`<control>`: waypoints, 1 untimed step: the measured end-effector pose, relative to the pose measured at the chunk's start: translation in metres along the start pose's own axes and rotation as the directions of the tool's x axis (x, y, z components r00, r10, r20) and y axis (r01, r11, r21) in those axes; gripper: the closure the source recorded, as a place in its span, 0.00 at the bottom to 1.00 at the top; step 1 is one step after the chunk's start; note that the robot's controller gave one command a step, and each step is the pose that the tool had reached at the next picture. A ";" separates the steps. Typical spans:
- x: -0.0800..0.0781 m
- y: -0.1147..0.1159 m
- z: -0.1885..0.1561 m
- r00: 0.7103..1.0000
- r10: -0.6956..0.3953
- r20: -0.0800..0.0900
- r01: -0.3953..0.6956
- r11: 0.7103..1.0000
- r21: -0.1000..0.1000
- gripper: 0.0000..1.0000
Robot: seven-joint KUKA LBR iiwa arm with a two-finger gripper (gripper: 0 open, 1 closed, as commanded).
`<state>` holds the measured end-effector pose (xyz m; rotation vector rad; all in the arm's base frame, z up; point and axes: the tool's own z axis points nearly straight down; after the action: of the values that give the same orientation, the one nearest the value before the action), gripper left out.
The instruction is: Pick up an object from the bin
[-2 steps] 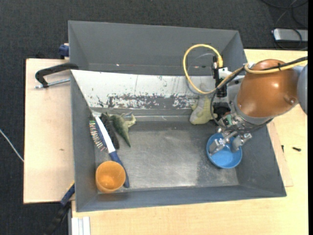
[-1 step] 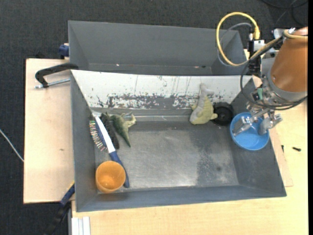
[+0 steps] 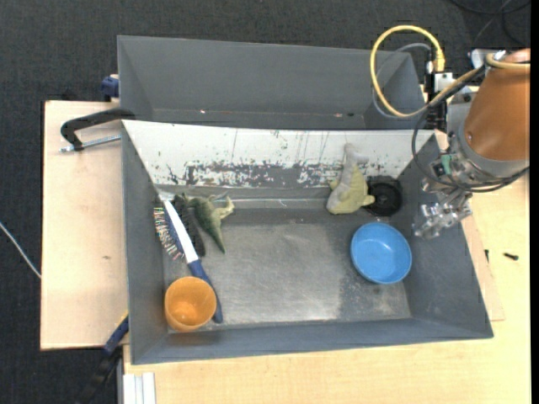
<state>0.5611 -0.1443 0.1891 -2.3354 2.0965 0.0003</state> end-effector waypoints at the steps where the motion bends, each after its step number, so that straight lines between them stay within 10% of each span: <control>1: 0.000 0.000 0.000 1.000 0.001 0.000 -0.001 1.000 -0.001 0.00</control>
Offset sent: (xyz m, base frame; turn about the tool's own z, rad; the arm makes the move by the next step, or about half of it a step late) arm 0.0000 0.0000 0.0000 0.0000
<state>0.5610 -0.1445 0.1891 -2.3350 2.0974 0.0011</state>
